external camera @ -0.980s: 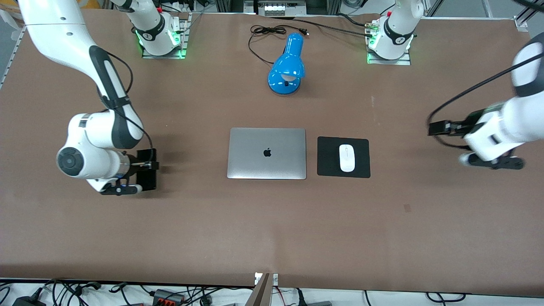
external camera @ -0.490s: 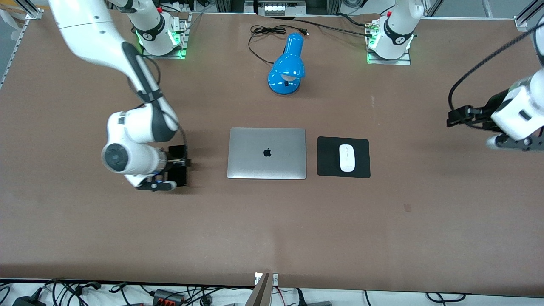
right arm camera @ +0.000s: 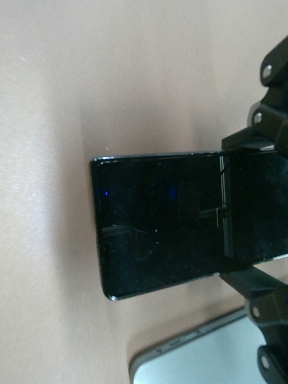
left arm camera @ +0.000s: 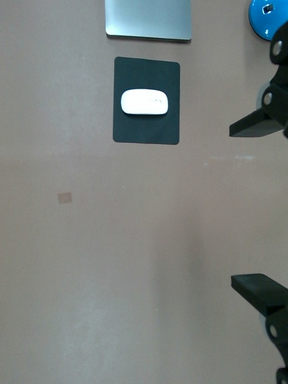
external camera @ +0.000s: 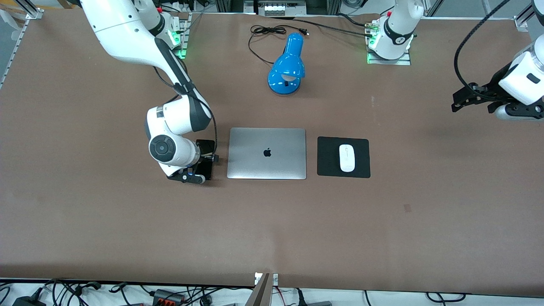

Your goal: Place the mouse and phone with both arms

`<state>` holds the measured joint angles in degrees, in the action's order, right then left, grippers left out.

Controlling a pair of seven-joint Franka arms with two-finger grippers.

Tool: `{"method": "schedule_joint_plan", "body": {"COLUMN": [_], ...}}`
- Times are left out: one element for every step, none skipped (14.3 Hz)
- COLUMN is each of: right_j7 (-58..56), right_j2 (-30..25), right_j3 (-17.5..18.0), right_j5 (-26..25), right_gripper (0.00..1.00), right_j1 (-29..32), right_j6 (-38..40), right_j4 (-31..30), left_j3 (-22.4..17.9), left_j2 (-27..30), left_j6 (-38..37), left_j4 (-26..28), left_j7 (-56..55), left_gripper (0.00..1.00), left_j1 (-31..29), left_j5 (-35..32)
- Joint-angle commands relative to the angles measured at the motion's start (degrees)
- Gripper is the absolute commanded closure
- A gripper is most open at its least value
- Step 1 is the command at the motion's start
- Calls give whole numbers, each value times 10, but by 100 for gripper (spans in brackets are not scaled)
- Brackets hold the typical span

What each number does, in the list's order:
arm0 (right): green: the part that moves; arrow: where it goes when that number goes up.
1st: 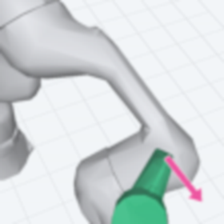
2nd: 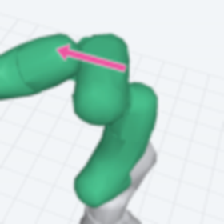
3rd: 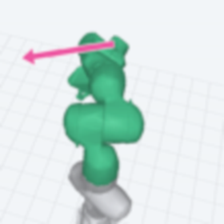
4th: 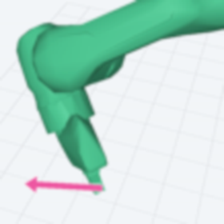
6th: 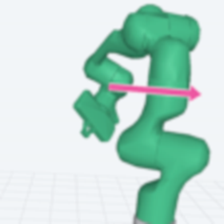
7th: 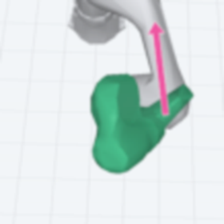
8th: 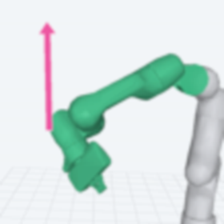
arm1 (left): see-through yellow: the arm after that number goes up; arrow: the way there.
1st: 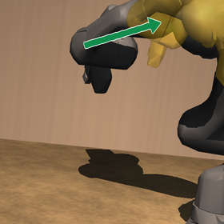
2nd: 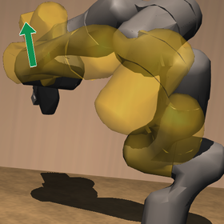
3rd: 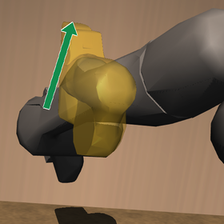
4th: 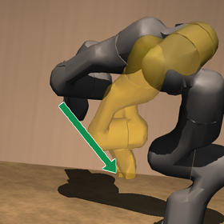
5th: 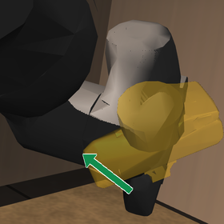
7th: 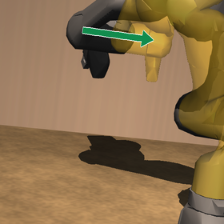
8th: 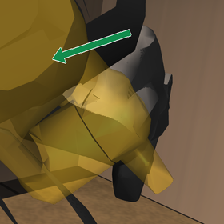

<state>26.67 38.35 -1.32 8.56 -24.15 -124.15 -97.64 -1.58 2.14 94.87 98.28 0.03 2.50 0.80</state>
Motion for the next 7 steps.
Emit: {"method": "schedule_joint_plan", "body": {"right_j7": [16, 16, 15, 7, 5, 5, 5], "right_j2": [3, 4, 3, 3, 3, 4, 6], "right_j3": [-5, -5, -5, -5, -5, -5, -5], "right_j5": [8, 8, 8, 8, 8, 8, 8], "right_gripper": [79, 79, 79, 79, 79, 79, 79], "right_j1": [-19, -21, -25, -26, -24, -24, -26], "right_j6": [-12, -14, -14, -14, -14, -14, -14], "right_j4": [-5, -4, -5, -5, -4, -5, -5], "left_j3": [0, 1, 2, 7, 8, 8, 8], "left_j2": [-19, -20, -20, -19, -20, -21, -21], "left_j6": [3, 3, 2, 1, 1, 3, 2], "left_j4": [-30, -33, -34, -34, -34, -34, -34], "left_j7": [11, 11, 11, 11, 10, 10, 10], "left_gripper": [0, 0, 0, 0, 0, 0, 0], "left_j1": [0, 2, 2, 2, 2, 2, 2], "left_j5": [-2, -14, -18, -19, -19, -19, -19]}}
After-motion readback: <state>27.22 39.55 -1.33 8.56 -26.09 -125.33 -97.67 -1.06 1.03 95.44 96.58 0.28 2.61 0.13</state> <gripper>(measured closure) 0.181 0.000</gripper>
